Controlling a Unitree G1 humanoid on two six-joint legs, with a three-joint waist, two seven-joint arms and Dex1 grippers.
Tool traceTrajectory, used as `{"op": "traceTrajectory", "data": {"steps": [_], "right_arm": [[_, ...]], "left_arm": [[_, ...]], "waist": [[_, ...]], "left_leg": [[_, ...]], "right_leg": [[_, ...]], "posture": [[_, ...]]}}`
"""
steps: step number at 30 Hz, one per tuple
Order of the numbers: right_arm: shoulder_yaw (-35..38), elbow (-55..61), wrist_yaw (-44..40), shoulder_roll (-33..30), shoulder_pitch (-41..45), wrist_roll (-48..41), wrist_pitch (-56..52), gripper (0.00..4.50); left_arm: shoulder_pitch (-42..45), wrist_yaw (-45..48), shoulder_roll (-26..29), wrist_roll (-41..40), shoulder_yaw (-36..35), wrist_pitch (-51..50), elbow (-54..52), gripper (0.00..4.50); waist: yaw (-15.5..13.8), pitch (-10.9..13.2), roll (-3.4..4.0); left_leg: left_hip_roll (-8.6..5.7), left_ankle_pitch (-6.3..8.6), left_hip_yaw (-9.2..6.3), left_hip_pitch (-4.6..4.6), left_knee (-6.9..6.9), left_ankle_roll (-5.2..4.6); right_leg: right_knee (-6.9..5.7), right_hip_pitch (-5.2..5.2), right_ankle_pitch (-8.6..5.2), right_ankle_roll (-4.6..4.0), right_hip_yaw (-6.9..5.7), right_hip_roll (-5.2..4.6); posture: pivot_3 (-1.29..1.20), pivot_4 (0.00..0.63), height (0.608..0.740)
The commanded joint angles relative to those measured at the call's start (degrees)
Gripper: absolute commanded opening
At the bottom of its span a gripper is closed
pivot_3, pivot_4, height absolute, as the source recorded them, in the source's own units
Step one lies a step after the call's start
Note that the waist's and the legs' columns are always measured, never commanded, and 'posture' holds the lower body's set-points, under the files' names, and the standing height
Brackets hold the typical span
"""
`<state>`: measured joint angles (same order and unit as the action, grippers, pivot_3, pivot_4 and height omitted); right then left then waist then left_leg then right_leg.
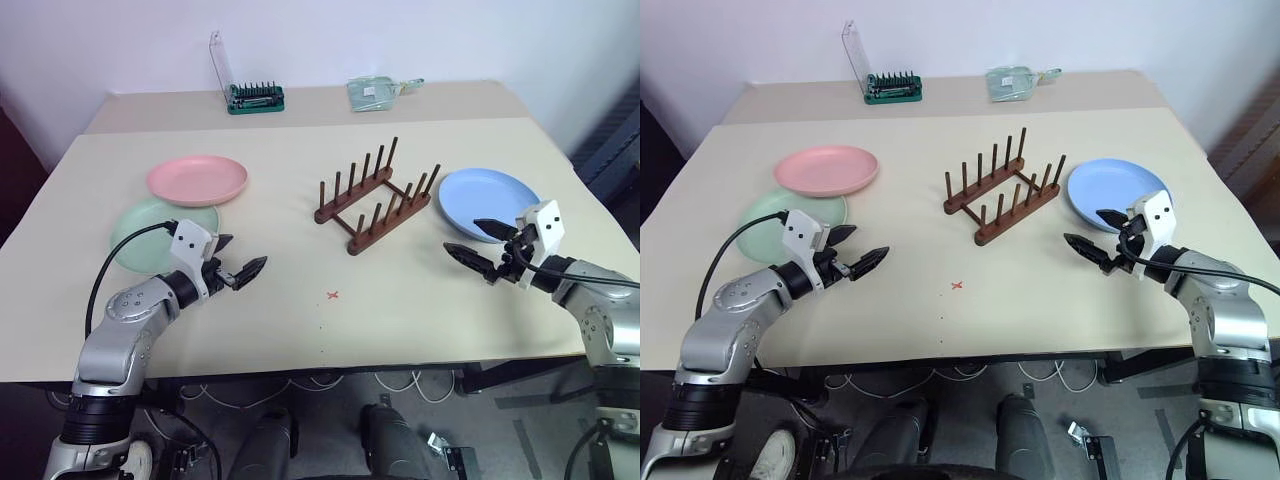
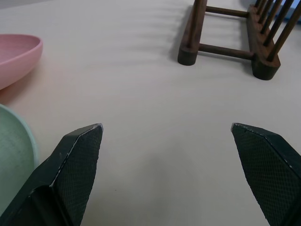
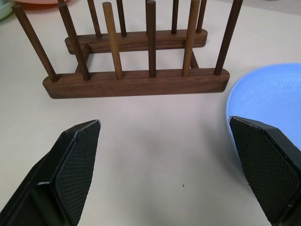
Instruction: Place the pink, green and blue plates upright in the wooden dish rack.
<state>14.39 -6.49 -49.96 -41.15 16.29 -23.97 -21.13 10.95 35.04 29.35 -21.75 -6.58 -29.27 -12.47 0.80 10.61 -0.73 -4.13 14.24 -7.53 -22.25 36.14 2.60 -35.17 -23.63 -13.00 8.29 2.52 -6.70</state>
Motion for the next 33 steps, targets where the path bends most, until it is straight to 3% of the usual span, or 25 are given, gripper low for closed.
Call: {"op": "traceTrajectory", "data": {"steps": [1, 11, 20, 27, 33], "right_arm": [[1.48, 2.28, -0.01, -0.4, -0.33, -0.97, 0.2, 4.46], [-0.85, 3.57, 0.12, -0.54, 0.47, 0.03, -0.6, 4.46], [-1.56, 10.95, 3.46, 1.51, -4.04, 0.11, -1.34, 4.46], [0.02, 20.93, 6.55, 3.85, -12.25, -1.96, -4.06, 4.46], [2.33, 27.15, 9.32, 4.21, -18.61, -2.91, -5.63, 4.46]], "left_arm": [[-0.33, 0.4, 0.61, -1.0, -1.56, 0.51, -2.08, 4.5], [-3.21, 0.92, 0.61, 1.27, 0.5, 3.98, -0.22, 4.5], [1.43, 7.07, -2.04, 3.11, 11.46, 4.48, 3.75, 4.5], [14.96, 7.89, -12.93, 10.47, 22.23, 10.03, 21.61, 4.5], [25.48, 1.08, -23.9, 16.97, 23.74, 17.41, 39.88, 4.5]], "waist": [[-0.03, 0.0, 0.0], [-0.02, 0.0, 0.0], [-0.15, 0.0, 0.0], [-0.33, -0.02, 0.0], [-1.32, -0.03, -0.02]], "left_leg": [[0.0, 0.0, 0.0, 0.0, 0.0, 0.0], [0.0, 0.0, 0.0, 0.0, -0.01, 0.0], [-0.01, 0.0, 0.0, -0.01, 0.01, 0.0], [-0.04, 0.01, -0.02, -0.01, 0.05, -0.01], [-0.08, 0.04, -0.02, -0.01, 0.16, -0.07]], "right_leg": [[0.0, 0.0, 0.0, 0.0, 0.0, 0.0], [0.01, 0.0, 0.0, 0.0, 0.0, 0.0], [0.03, 0.02, 0.0, 0.0, 0.0, -0.01], [0.06, 0.09, 0.0, 0.01, -0.01, -0.01], [0.13, 0.19, -0.03, 0.07, -0.03, -0.04]], "posture": [[0.0, 0.15, 0.74], [0.0, 0.15, 0.74], [0.0, 0.15, 0.74], [0.0, 0.15, 0.74], [0.0, 0.15, 0.74]]}}
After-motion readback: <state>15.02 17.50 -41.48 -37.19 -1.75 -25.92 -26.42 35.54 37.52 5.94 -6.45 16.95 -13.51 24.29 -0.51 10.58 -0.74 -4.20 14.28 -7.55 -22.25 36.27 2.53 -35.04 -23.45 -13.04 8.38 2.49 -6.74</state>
